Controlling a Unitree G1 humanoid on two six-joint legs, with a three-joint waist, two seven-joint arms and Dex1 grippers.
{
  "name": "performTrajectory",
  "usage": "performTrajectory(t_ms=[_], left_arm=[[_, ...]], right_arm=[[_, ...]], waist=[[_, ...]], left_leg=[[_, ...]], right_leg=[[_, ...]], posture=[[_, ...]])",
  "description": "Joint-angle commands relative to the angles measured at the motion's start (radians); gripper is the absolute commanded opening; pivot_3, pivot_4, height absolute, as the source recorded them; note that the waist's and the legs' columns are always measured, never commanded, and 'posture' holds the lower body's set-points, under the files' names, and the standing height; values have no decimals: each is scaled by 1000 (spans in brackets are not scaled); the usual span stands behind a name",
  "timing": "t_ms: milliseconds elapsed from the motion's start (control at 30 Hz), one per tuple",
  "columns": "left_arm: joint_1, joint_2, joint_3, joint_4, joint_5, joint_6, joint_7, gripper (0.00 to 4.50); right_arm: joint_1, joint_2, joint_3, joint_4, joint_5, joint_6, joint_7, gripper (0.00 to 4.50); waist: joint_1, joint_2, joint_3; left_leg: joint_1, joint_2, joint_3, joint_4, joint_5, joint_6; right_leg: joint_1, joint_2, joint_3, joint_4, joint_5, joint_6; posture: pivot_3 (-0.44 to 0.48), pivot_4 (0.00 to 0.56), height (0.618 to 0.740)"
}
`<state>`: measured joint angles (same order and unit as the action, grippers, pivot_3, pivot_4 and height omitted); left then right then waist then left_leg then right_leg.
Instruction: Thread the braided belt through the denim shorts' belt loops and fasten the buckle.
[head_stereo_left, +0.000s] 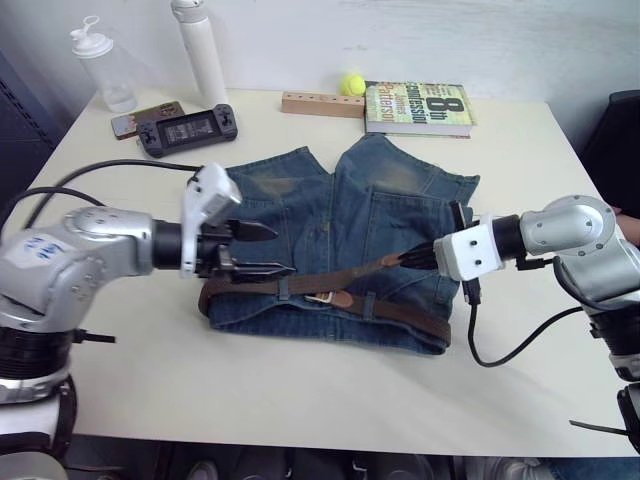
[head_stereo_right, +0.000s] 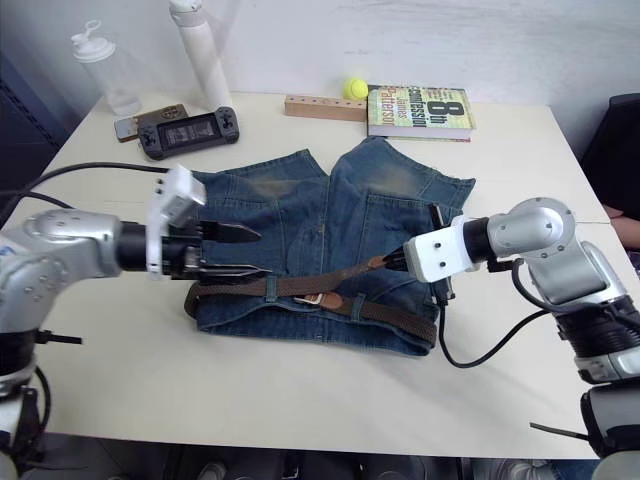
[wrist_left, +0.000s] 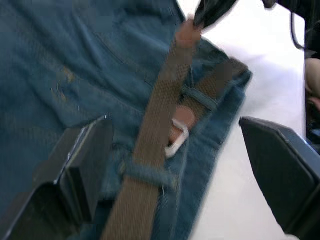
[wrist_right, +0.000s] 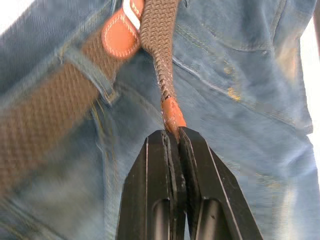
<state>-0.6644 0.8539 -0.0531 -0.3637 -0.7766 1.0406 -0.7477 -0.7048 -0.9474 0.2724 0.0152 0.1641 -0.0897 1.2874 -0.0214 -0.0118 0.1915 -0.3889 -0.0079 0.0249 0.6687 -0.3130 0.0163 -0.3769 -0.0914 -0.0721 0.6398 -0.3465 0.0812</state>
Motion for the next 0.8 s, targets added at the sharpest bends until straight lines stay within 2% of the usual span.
performTrajectory(t_ms=[33, 200, 533, 633, 700, 733, 767, 800], left_arm=[[-43, -108, -52, -65, 58, -20, 105, 4394], [-58, -178, -212, -99, 255, -125, 162, 4394], [-50, -270, -315, -69, 471, -206, 248, 4394], [-54, -283, -353, -52, 509, -238, 226, 3641], [-52, -268, -373, -44, 540, -278, 203, 2996], [-55, -262, -376, -34, 554, -297, 195, 2484], [-60, -260, -374, -23, 564, -315, 190, 2334], [-66, -266, -363, -9, 567, -329, 188, 1934]], right_arm=[[-30, -20, -80, -98, 99, 236, 6, 0], [-71, -8, -113, -151, 150, 436, -2, 0], [-72, 19, -157, -243, 210, 575, -34, 0], [-61, 25, -167, -266, 227, 596, -39, 0], [-59, 18, -164, -270, 224, 597, -32, 0], [-58, 17, -164, -272, 224, 598, -32, 0], [-55, 15, -164, -274, 223, 599, -33, 0], [-50, 13, -164, -277, 223, 602, -34, 0]], waist=[[7, 0, 0], [9, 0, 0], [24, 0, 0], [26, 0, 0], [26, 0, 0], [26, 0, 0], [25, 0, 0], [24, 0, 0]], left_leg=[[0, 0, 0, 1, 0, 0], [0, 0, 0, 2, 0, 0], [-1, 0, 0, 3, -1, 1], [-2, 0, 0, 4, -1, 2], [-2, 0, 0, 4, -1, 2], [-2, 0, 0, 4, -1, 2], [-2, 0, 0, 4, -1, 2], [-2, 0, 0, 4, -1, 2]], right_leg=[[0, 0, 0, 0, 0, 0], [0, 0, 0, 1, 0, 0], [0, 0, 0, 0, 0, 0], [0, 0, 0, 0, 0, 0], [0, 0, 0, 0, 0, 0], [0, 0, -1, 0, 0, 0], [0, 0, -1, 0, 0, 0], [0, 0, -1, 0, 0, 0]], posture=[[0, 150, 738], [0, 150, 738], [0, 150, 738], [0, 150, 738], [0, 150, 738], [0, 150, 738], [0, 150, 738], [0, 150, 738]])
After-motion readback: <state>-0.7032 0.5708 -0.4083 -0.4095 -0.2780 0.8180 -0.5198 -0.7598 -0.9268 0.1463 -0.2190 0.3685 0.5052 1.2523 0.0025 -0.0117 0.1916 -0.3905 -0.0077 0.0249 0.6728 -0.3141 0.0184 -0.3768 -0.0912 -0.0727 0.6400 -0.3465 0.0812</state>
